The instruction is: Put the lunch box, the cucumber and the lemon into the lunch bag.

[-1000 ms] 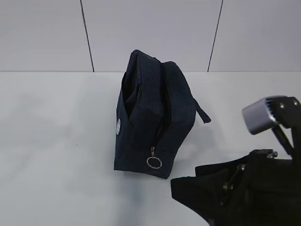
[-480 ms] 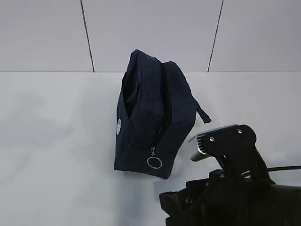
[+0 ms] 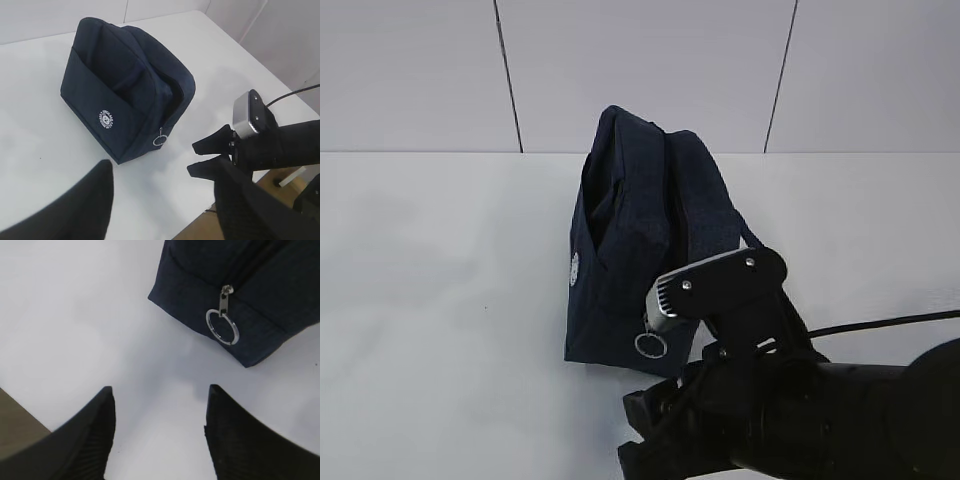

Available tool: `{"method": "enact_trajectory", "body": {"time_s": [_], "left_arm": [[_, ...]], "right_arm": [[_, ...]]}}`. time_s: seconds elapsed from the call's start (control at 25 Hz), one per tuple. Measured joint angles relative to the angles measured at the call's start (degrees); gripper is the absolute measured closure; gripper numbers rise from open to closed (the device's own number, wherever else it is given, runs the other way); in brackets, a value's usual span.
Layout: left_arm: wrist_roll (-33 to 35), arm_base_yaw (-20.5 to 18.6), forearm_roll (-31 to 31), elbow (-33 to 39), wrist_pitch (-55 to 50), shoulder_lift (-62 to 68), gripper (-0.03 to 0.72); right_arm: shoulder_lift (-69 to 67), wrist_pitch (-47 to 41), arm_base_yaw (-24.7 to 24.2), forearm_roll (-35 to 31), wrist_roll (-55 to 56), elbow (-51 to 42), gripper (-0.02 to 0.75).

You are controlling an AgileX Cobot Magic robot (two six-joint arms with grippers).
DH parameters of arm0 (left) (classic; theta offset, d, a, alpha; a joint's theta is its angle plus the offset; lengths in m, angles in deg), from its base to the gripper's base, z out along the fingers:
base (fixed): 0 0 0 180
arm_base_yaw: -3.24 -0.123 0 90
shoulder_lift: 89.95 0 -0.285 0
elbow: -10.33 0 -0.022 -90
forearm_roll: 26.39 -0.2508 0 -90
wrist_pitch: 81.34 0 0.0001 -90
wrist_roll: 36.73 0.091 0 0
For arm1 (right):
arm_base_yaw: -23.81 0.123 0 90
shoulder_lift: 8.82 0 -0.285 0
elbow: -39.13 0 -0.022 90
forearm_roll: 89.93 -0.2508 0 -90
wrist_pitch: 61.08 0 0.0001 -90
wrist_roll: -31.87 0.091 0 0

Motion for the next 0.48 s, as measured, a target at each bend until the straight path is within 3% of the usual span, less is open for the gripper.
{"method": "enact_trajectory", "body": {"time_s": [0.2, 0.48], "left_arm": [[-0.72, 0.0, -0.33, 0.0, 0.32, 0.0, 0.241], [-0.8, 0.0, -2.14, 3.87, 1.17, -1.8, 0.241]], "right_arm": [[0.0, 1.42, 0.0, -0.08, -7.98, 0.0, 0.283], [-0.33, 3.46, 0.0, 2.71, -9.27, 0.0, 0.283]]}}
